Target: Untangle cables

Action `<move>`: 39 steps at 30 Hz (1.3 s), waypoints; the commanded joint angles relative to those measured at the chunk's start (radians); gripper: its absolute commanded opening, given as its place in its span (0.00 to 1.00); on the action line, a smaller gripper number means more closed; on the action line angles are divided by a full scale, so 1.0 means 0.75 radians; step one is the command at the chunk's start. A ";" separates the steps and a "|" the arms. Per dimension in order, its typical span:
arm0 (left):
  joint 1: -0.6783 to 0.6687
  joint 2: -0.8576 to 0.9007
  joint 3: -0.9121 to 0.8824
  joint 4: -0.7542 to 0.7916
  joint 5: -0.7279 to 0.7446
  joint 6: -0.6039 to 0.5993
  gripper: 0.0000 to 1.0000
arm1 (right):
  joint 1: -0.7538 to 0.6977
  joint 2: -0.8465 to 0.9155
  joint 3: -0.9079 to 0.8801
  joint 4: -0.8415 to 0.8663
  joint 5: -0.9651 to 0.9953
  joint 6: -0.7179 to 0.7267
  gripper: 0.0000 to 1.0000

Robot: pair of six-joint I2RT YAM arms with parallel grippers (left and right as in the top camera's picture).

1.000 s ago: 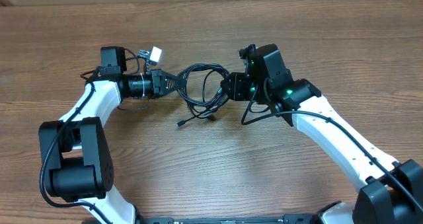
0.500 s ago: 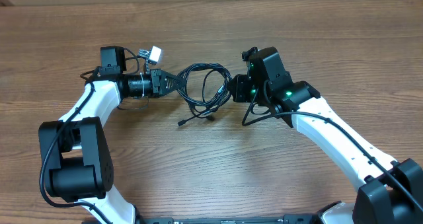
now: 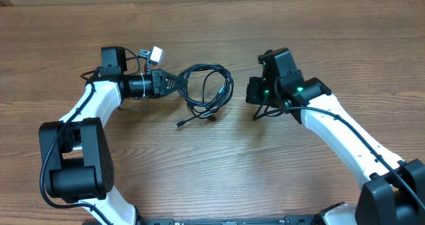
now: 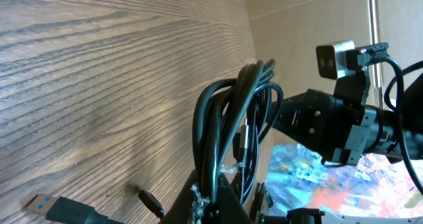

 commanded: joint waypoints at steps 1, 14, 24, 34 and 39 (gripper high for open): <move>-0.005 -0.013 0.011 0.002 0.034 0.025 0.04 | -0.002 0.000 -0.013 0.005 -0.069 -0.010 0.24; -0.030 -0.013 0.011 0.013 0.036 0.047 0.04 | 0.010 0.000 -0.009 0.327 -0.344 -0.285 0.38; -0.058 -0.013 0.012 0.023 0.055 0.046 0.04 | 0.037 0.001 -0.013 0.280 -0.208 -0.305 0.34; -0.059 -0.013 0.011 0.033 0.080 0.047 0.04 | 0.043 0.001 -0.013 0.196 -0.250 -0.310 0.30; -0.059 -0.013 0.012 0.034 0.080 0.047 0.04 | 0.066 0.001 -0.013 0.180 -0.313 -0.309 0.27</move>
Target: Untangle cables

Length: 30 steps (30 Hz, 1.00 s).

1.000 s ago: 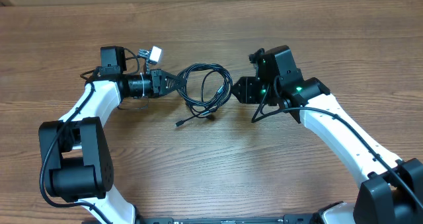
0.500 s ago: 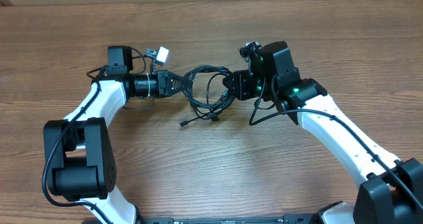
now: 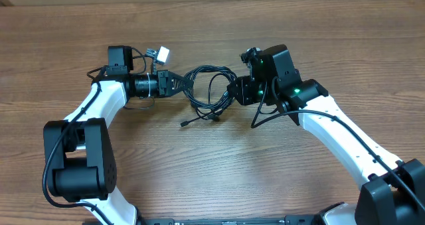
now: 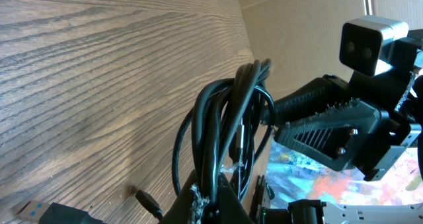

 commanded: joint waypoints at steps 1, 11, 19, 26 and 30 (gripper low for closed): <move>-0.003 -0.013 0.011 0.006 0.060 0.021 0.04 | 0.036 0.001 -0.007 0.003 -0.047 -0.011 0.26; -0.003 -0.013 0.011 0.005 0.060 0.020 0.04 | 0.116 0.001 -0.007 -0.012 0.057 0.062 0.14; -0.003 -0.013 0.011 0.005 0.060 0.020 0.04 | 0.116 0.013 -0.007 -0.016 0.051 0.090 0.14; -0.003 -0.013 0.011 0.005 0.060 0.020 0.04 | 0.116 0.065 -0.008 -0.015 0.003 0.090 0.26; -0.003 -0.013 0.011 0.005 0.060 0.020 0.04 | 0.116 0.067 -0.008 -0.004 0.004 0.089 0.27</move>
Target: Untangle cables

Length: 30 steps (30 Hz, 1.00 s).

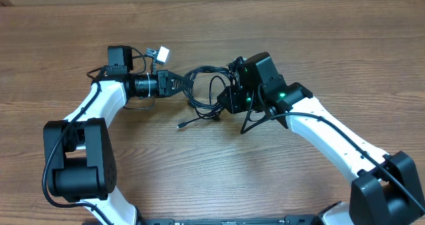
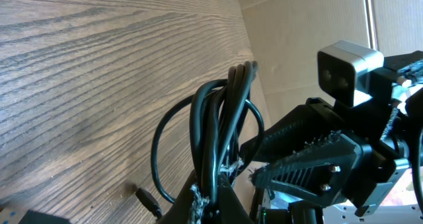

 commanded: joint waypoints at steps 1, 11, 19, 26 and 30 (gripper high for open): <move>-0.003 -0.013 0.012 0.004 0.059 0.020 0.04 | 0.006 0.005 -0.007 0.024 -0.011 0.000 0.27; -0.003 -0.013 0.012 0.003 0.060 0.020 0.04 | 0.006 0.005 -0.007 0.108 -0.167 0.000 0.18; -0.003 -0.013 0.011 0.003 0.060 0.020 0.04 | 0.006 0.006 -0.027 0.117 -0.166 0.000 0.19; -0.003 -0.013 0.011 0.003 0.060 0.020 0.04 | 0.006 0.026 -0.040 0.118 -0.145 -0.001 0.23; -0.003 -0.013 0.011 0.003 0.060 0.020 0.04 | 0.006 0.046 -0.040 0.122 -0.141 -0.001 0.21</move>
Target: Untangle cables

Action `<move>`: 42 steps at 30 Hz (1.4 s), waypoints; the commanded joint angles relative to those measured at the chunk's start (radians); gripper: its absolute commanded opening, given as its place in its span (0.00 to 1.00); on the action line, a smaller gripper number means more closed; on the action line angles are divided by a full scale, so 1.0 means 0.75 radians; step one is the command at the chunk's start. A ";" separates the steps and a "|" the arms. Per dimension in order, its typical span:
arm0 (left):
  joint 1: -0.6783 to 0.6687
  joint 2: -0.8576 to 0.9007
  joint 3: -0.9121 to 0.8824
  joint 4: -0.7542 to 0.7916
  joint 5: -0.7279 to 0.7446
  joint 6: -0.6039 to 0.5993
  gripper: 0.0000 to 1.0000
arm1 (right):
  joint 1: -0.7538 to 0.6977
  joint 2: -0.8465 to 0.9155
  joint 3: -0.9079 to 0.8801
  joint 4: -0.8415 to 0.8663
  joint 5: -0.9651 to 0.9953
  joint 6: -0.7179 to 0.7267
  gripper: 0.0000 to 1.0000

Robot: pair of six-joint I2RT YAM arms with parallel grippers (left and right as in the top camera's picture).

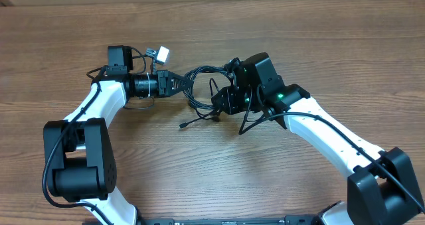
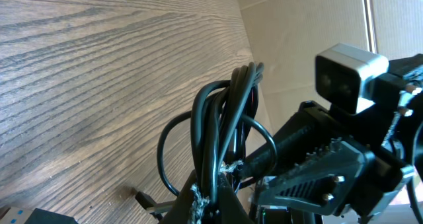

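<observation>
A coiled bundle of black cables (image 1: 211,85) lies mid-table between both arms. My left gripper (image 1: 180,82) is shut on its left end; in the left wrist view the strands (image 2: 218,118) rise straight out of that gripper (image 2: 211,199). My right gripper (image 1: 221,100) is at the bundle's right side, and its fingers (image 2: 310,174) look open, reaching in among the loops. A loose end with a plug (image 1: 181,125) trails toward the front, with a second small connector (image 1: 212,117) beside it.
The wooden table (image 1: 319,39) runs to a back edge at the top of the overhead view. The right arm's own wiring loop (image 1: 247,123) hangs just behind its wrist. The arm bases stand at the front left and front right.
My right gripper has shifted a little further left into the bundle's loops. The left gripper still holds the bundle's left end in the same place.
The left gripper held the bundle's left end while the right gripper stood well off to the right. The bundle and left gripper then sat slightly farther right, with the right gripper at the bundle's edge. It then reached the loops and is now among them.
</observation>
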 commanded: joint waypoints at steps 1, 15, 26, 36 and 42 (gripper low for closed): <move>-0.003 -0.013 0.012 0.003 0.055 0.020 0.04 | 0.006 0.024 -0.010 0.013 0.002 -0.001 0.15; 0.003 -0.013 0.011 0.006 -0.024 0.020 0.04 | -0.110 -0.141 0.012 -0.173 -0.062 -0.046 0.04; 0.003 -0.013 0.011 0.006 -0.025 0.020 0.04 | -0.120 -0.184 0.051 -0.532 0.226 -0.082 0.04; -0.001 -0.013 0.012 0.006 -0.023 0.021 0.04 | -0.117 -0.185 0.188 -0.498 0.014 -0.081 0.04; -0.001 -0.013 0.012 0.006 0.017 0.026 0.04 | -0.117 -0.185 0.189 -0.320 -0.088 -0.071 0.04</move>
